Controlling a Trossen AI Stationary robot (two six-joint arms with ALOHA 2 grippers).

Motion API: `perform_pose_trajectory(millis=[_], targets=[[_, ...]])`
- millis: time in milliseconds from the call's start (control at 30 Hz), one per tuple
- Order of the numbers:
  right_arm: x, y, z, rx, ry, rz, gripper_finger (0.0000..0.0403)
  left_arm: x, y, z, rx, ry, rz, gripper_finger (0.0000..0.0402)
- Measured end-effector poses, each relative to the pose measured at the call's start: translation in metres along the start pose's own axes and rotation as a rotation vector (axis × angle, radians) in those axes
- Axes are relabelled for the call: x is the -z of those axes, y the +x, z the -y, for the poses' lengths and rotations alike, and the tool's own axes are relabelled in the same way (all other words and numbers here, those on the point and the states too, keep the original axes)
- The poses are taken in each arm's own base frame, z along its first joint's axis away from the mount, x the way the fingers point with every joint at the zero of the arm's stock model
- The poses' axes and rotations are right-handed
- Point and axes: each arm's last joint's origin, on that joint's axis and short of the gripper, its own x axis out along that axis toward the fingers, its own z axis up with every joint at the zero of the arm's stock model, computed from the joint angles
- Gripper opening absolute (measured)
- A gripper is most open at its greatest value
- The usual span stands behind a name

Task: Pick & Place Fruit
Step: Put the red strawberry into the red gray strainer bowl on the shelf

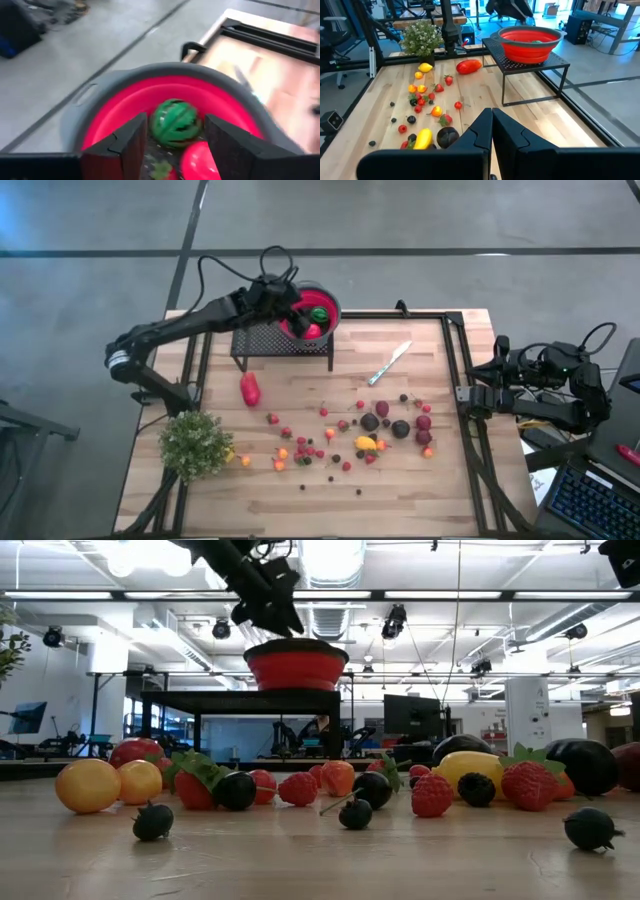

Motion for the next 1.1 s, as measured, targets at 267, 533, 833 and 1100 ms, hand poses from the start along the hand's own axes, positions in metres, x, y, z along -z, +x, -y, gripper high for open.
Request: perform_pose_trajectory(millis=[267,533,833,1100], targets=[[0.0,0.0,0.0,0.0,0.0,0.0,0.0008,-0.016,-0.025,0.015,0.096,0.058,-0.082,0.0198],[0.0,0.0,0.0,0.0,0.0,-0.001,0.0008,-0.014,-0.043,0.035,0.158,0.128,-0.183,0.0197],[0.0,0.0,0.0,0.0,0.001,0.0,0.0008,0.0,-0.053,0.058,0.224,0.201,-0.289,0.0197],[0.0,0.0,0.0,0.0,0.001,-0.001,0.0008,0.016,-0.066,0.077,0.278,0.289,-0.415,0.0195]])
